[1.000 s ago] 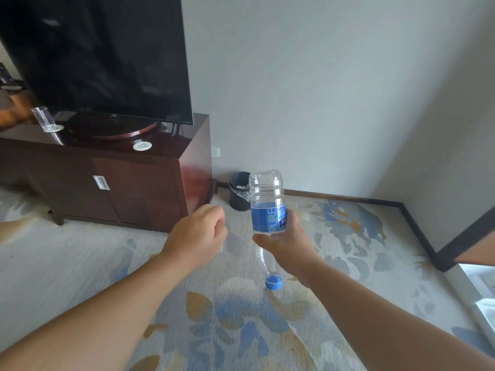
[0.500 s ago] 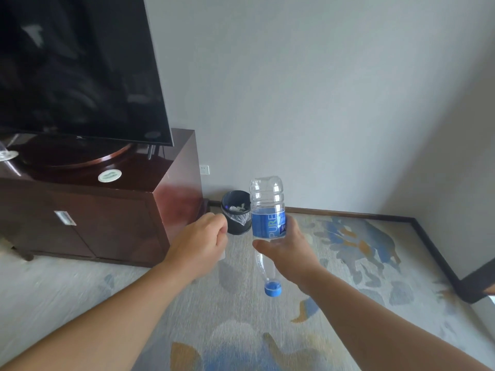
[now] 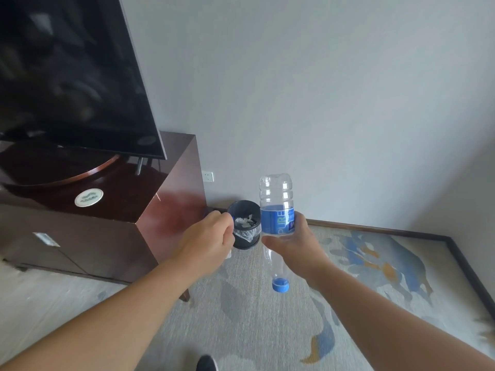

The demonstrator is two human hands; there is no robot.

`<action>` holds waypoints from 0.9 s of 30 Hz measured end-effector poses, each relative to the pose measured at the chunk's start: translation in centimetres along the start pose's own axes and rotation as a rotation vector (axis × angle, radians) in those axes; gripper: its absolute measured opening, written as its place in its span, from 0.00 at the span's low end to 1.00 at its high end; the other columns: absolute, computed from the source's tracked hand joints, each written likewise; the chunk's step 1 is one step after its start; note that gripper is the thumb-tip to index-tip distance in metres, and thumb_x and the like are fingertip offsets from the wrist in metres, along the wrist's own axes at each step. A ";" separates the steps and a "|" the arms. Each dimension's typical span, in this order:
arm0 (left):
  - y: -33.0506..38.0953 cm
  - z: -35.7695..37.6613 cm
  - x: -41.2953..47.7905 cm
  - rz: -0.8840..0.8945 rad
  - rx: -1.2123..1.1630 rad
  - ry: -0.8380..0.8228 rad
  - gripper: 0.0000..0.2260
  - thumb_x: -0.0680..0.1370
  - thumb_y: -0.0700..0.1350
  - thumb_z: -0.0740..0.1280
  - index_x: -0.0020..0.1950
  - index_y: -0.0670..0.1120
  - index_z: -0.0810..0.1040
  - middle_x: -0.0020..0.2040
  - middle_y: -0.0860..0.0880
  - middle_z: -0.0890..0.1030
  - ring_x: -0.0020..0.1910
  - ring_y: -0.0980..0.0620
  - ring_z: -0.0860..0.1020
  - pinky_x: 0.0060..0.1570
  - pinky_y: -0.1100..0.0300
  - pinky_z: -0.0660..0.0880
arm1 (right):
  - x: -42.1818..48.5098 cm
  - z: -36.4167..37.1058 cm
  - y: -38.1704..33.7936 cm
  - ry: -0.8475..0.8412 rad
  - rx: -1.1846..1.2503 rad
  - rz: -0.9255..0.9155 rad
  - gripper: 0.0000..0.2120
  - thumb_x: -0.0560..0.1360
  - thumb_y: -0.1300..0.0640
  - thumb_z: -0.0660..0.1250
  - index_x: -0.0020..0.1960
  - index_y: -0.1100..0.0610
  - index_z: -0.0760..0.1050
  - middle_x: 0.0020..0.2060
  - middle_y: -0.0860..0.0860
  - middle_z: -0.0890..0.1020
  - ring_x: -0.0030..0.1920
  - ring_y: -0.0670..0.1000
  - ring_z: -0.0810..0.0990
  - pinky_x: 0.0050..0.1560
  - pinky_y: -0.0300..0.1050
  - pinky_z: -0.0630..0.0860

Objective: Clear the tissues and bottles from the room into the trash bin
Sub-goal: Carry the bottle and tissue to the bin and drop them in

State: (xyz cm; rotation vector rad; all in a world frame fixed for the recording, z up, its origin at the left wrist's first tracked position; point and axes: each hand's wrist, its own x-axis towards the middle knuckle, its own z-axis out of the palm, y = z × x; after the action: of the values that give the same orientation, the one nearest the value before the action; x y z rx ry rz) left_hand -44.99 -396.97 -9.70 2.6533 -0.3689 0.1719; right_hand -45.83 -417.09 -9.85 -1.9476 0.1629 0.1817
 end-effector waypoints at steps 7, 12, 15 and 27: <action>-5.9 1.4 11.8 0.018 -0.014 -0.036 0.09 0.80 0.45 0.55 0.41 0.46 0.69 0.41 0.51 0.69 0.34 0.49 0.70 0.33 0.55 0.65 | 11.7 1.6 -2.2 0.045 -0.024 0.042 0.26 0.69 0.52 0.73 0.61 0.47 0.63 0.49 0.46 0.77 0.48 0.47 0.78 0.48 0.46 0.78; -9.5 1.1 19.4 0.048 -0.028 -0.107 0.08 0.80 0.47 0.56 0.44 0.47 0.71 0.43 0.52 0.70 0.37 0.50 0.73 0.37 0.54 0.70 | 19.0 2.4 -5.0 0.046 0.009 0.081 0.26 0.70 0.56 0.72 0.62 0.48 0.62 0.48 0.48 0.77 0.45 0.46 0.78 0.40 0.38 0.73; -11.2 1.2 23.4 0.022 -0.045 -0.142 0.05 0.79 0.45 0.58 0.47 0.46 0.71 0.45 0.51 0.69 0.38 0.48 0.73 0.38 0.53 0.70 | 22.9 2.8 -5.5 0.053 0.038 0.103 0.26 0.70 0.56 0.72 0.62 0.48 0.63 0.48 0.47 0.77 0.46 0.45 0.78 0.40 0.38 0.72; -16.4 9.4 37.3 -0.147 -0.058 -0.290 0.15 0.74 0.35 0.59 0.57 0.49 0.67 0.54 0.52 0.64 0.45 0.50 0.68 0.42 0.56 0.64 | 40.8 1.5 -2.2 -0.030 0.067 0.187 0.22 0.73 0.51 0.69 0.63 0.48 0.63 0.49 0.47 0.78 0.46 0.46 0.78 0.43 0.41 0.72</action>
State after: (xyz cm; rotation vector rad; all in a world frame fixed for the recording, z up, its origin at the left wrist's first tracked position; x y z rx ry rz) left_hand -4.05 -395.67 -18.17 2.6371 -0.2641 -0.2687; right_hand -5.55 -416.02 -16.67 -1.8616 0.3270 0.3246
